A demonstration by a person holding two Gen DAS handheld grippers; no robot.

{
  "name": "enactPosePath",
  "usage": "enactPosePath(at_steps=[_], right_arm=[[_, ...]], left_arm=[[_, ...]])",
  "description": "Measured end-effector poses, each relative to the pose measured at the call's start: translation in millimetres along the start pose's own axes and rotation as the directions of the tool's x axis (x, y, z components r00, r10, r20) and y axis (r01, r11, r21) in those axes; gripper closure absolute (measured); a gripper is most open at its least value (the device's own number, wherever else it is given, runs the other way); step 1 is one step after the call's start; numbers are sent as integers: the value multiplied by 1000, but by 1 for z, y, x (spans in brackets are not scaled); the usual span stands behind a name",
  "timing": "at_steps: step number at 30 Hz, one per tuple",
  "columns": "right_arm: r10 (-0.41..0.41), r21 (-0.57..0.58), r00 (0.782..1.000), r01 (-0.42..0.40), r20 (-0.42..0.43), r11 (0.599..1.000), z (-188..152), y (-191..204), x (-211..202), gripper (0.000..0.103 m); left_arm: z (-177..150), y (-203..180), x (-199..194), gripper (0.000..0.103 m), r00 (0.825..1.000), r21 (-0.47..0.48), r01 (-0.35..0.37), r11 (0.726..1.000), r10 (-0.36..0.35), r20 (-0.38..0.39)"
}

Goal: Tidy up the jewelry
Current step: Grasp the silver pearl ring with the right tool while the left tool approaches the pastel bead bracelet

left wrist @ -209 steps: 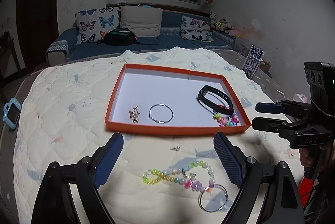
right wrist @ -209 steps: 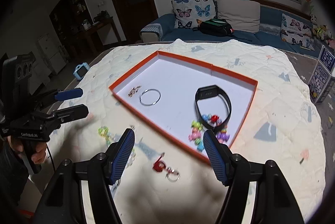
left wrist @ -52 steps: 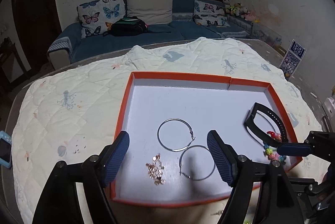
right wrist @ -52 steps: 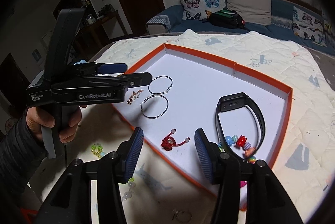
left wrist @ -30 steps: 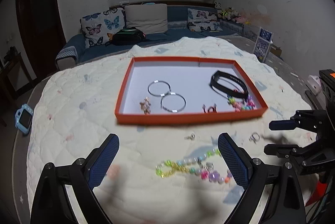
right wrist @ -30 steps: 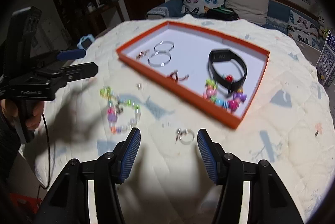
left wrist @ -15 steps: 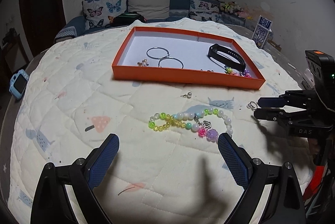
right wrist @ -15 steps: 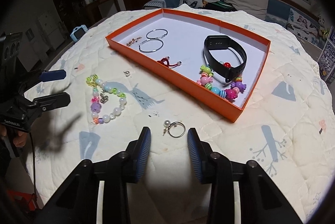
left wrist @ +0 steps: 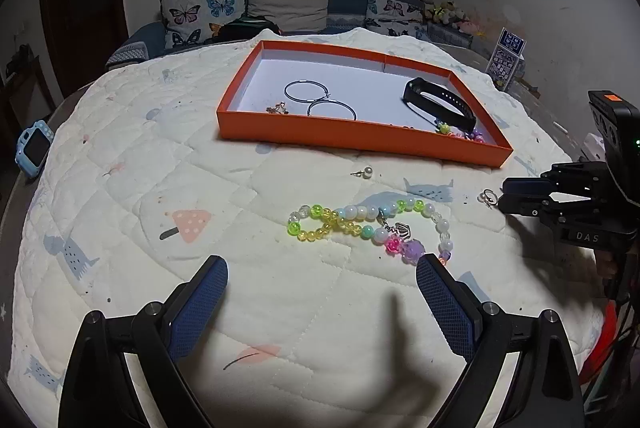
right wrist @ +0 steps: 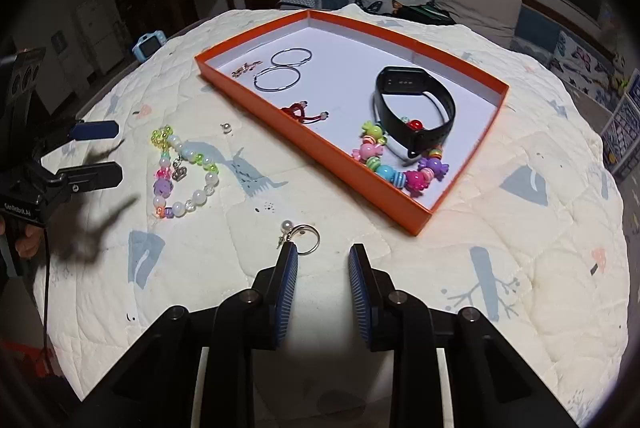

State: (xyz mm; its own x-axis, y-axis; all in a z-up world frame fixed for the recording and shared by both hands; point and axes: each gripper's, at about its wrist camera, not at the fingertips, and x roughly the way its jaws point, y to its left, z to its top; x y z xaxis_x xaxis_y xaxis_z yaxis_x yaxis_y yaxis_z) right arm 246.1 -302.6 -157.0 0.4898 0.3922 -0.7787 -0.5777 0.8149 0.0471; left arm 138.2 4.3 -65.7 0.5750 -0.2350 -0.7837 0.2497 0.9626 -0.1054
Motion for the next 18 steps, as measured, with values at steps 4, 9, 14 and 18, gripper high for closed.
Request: enactPosePath(at_steps=[4,9,14,18], right_arm=[[-6,-49,1000,6,-4,999,3,7,5,73],[-17,-95,1000,17,1,995,5,14,9,73],[-8,-112,1000,8,6,994,6,14,10,82],[-9,-109,1000,11,11,994,5,15,8,82]], left_arm=[[0,-4,2,1,1000,8,2,1000,-2,-5],[1,-9,4,1,1000,24,7,1000,-7,-5],[1,-11,4,1,1000,31,9,999,-9,-4],[2,-13,6,1,1000,41,17,999,-17,-3]])
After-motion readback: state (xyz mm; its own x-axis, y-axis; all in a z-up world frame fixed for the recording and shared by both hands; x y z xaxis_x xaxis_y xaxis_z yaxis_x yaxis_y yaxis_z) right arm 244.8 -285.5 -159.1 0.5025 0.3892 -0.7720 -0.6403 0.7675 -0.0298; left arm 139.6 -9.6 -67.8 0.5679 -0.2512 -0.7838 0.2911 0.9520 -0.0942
